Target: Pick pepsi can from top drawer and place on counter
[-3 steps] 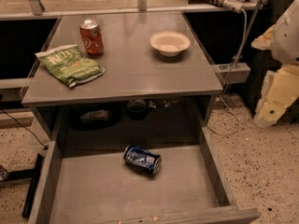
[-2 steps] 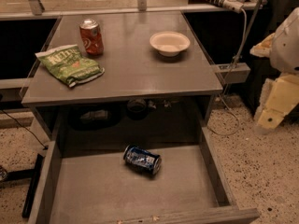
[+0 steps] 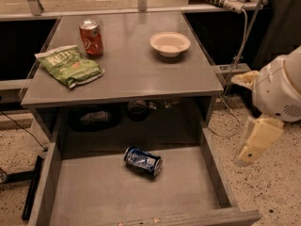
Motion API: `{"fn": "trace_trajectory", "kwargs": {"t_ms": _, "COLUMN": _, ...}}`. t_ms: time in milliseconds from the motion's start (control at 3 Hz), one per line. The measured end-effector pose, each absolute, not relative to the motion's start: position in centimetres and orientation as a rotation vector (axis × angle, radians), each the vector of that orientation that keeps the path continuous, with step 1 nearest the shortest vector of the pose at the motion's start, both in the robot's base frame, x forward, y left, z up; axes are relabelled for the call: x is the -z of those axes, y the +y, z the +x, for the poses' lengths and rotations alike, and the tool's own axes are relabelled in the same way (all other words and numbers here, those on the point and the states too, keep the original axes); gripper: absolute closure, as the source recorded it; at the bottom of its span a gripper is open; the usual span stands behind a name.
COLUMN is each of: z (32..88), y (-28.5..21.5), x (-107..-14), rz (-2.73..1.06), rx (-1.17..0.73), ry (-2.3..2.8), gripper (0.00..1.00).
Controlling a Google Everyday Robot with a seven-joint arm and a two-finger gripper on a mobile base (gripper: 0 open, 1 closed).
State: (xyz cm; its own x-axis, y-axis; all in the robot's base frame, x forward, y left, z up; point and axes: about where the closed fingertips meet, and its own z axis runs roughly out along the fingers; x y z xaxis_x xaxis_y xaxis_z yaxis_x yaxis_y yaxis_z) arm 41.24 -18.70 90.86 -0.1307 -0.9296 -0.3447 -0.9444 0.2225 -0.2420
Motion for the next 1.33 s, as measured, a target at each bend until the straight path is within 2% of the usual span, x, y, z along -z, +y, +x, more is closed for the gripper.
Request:
{"fn": "trace_trajectory", "kwargs": {"t_ms": 667, "z": 41.7, "y": -15.1, "x": -82.8, "rz": -1.628, "rx": -0.305, "ry": 1.871, "gripper": 0.0}}
{"fn": "trace_trajectory", "kwargs": {"t_ms": 1333, "z": 41.7, "y": -13.9, "x": -82.1, "rz": -1.631, "rx": -0.312, "ry": 1.847, "gripper": 0.0}}
